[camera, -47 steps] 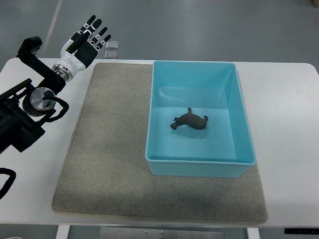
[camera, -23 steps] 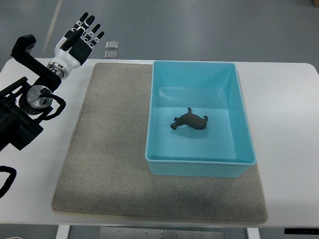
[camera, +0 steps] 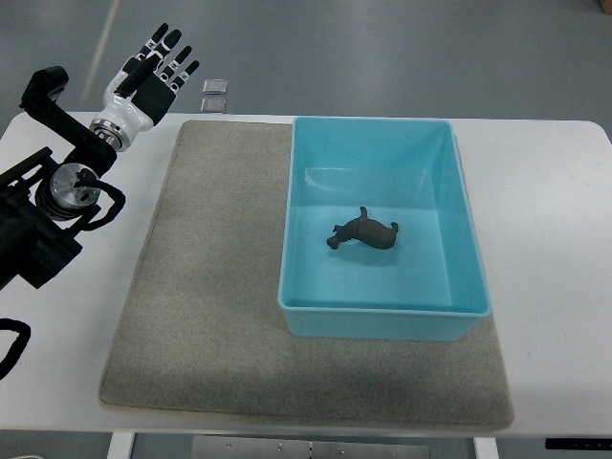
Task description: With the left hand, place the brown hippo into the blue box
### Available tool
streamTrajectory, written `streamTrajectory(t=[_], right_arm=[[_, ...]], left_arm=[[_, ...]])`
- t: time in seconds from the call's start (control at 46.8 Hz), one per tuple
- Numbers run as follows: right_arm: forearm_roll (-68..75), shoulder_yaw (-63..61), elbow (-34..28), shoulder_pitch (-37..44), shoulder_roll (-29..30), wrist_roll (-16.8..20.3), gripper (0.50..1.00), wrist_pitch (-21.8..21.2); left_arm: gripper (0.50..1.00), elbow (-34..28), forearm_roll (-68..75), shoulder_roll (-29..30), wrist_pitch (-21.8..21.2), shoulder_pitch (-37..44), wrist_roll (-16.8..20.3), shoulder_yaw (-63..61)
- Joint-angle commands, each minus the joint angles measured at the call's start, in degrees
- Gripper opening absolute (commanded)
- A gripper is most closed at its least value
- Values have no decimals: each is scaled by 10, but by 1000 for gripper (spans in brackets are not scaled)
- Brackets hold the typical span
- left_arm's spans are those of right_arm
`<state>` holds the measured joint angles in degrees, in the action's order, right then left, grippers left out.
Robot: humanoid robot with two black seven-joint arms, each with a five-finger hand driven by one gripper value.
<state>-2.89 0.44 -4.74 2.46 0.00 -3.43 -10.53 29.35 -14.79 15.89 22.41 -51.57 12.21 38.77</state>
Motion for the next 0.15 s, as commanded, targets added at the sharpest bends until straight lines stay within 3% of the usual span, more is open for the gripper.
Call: streamTrajectory(t=[0.0,0.128], right_arm=[[-3,0,-2,0,0,0,936,-4],[-5,1,-3,3,0,0,936,-3]], left_arm=[[999,0,0,-1,0,0,0,0],[999,0,0,-1,-1,0,0,0]])
